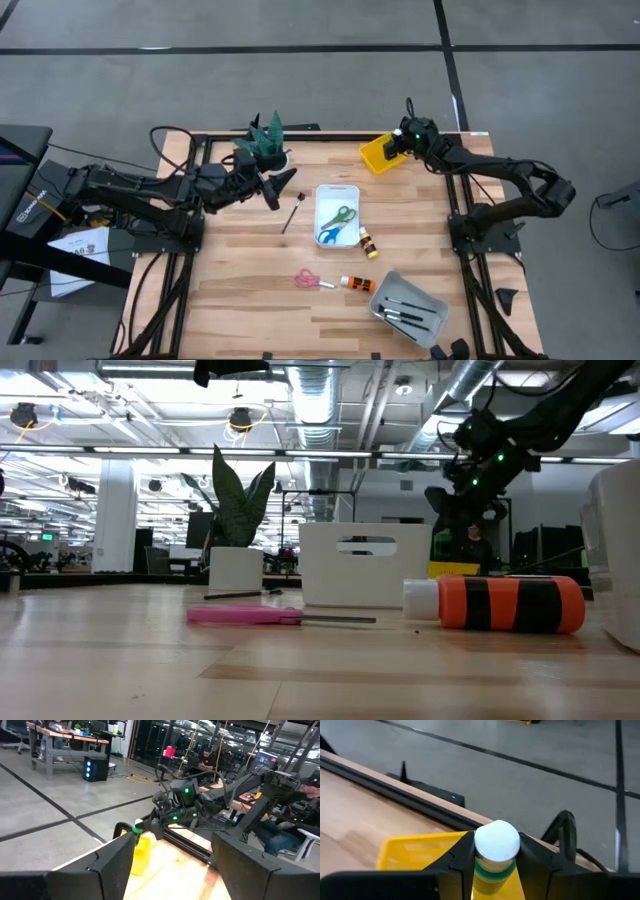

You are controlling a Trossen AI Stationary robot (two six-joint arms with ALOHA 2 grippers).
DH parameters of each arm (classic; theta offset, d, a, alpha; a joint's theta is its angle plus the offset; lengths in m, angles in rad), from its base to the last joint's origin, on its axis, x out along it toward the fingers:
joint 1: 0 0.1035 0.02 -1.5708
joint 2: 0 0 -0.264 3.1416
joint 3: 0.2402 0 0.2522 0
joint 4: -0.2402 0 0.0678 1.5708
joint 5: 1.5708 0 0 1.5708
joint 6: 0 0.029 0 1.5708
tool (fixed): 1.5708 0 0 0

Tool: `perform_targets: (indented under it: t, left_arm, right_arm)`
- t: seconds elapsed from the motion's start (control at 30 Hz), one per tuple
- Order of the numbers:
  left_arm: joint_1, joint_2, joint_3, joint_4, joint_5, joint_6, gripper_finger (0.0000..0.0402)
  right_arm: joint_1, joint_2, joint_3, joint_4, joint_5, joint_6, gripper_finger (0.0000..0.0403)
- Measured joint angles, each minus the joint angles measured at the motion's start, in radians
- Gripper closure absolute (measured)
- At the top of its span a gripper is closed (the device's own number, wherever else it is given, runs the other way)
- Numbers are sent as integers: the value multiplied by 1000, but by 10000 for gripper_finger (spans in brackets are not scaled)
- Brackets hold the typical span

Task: Pick & Place Paint Supplies
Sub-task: Put the green acrylic paint bottle into the yellow basket

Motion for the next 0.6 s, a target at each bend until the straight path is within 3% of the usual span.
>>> perform_targets:
  t: [0.3, 0.6]
  left_arm:
    - [0, 0, 0, 0, 0, -31, 142]
    - [0, 0, 0, 0, 0, -34, 142]
  right_arm:
    - [-4, 106, 0, 128, -19, -11, 295]
    - [-6, 142, 0, 151, -20, -10, 295]
